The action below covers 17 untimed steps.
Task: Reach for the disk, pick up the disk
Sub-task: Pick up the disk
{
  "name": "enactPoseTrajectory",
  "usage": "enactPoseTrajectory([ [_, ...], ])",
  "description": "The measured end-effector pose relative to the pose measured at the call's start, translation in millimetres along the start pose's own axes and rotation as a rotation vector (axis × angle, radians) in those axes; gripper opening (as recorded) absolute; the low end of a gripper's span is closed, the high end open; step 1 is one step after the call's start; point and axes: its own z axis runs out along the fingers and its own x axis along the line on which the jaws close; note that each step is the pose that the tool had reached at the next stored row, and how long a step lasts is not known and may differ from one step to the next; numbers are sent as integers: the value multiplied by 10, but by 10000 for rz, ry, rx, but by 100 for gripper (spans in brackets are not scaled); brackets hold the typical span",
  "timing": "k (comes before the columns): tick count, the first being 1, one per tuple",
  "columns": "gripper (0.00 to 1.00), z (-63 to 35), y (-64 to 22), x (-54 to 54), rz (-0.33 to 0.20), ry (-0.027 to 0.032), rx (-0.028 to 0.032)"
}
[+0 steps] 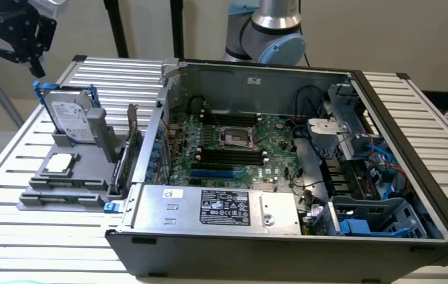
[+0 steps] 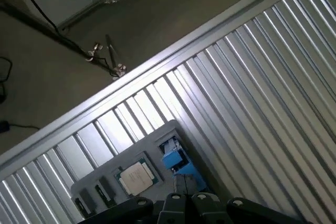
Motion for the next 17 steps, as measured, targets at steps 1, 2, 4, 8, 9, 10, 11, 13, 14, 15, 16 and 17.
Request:
enactPoseTrajectory([
  [1,11,0,0,0,-185,6,1],
  [2,11,0,0,0,-380,12,3],
  [4,11,0,0,0,-735,24,5],
  [8,11,0,0,0,-1460,47,12],
  [9,11,0,0,0,-1644,53,13],
  [10,11,0,0,0,-1820,58,15],
  [11,11,0,0,0,-2016,64,19],
  [13,11,0,0,0,-2376,72,26],
  [14,11,0,0,0,-2549,77,31],
  [15,11,0,0,0,-2742,81,37],
  [16,11,0,0,0,-2907,82,45],
  [17,11,1,0,0,-3063,84,53],
])
